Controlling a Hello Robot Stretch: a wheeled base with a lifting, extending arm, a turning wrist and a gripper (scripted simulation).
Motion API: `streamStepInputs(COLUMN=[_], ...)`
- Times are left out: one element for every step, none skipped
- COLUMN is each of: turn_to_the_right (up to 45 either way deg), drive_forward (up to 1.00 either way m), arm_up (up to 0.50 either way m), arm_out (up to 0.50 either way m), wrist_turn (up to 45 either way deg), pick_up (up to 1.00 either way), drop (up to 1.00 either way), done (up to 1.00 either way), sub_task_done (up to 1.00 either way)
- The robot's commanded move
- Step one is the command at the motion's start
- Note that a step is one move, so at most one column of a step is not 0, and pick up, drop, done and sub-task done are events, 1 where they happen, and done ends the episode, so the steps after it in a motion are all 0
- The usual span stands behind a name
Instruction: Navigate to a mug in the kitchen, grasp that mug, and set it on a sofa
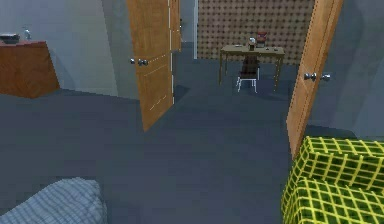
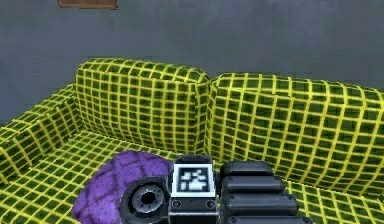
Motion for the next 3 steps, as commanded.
streamStepInputs(turn_to_the_right=[0.0,0.0,0.0], drive_forward=[0.0,0.0,0.0], arm_up=[0.0,0.0,0.0], arm_out=[0.36,0.0,0.0], wrist_turn=[0.0,45.0,45.0], pick_up=[0.0,0.0,0.0], drop=[0.0,0.0,0.0], done=[0.0,0.0,0.0], sub_task_done=[0.0,0.0,0.0])
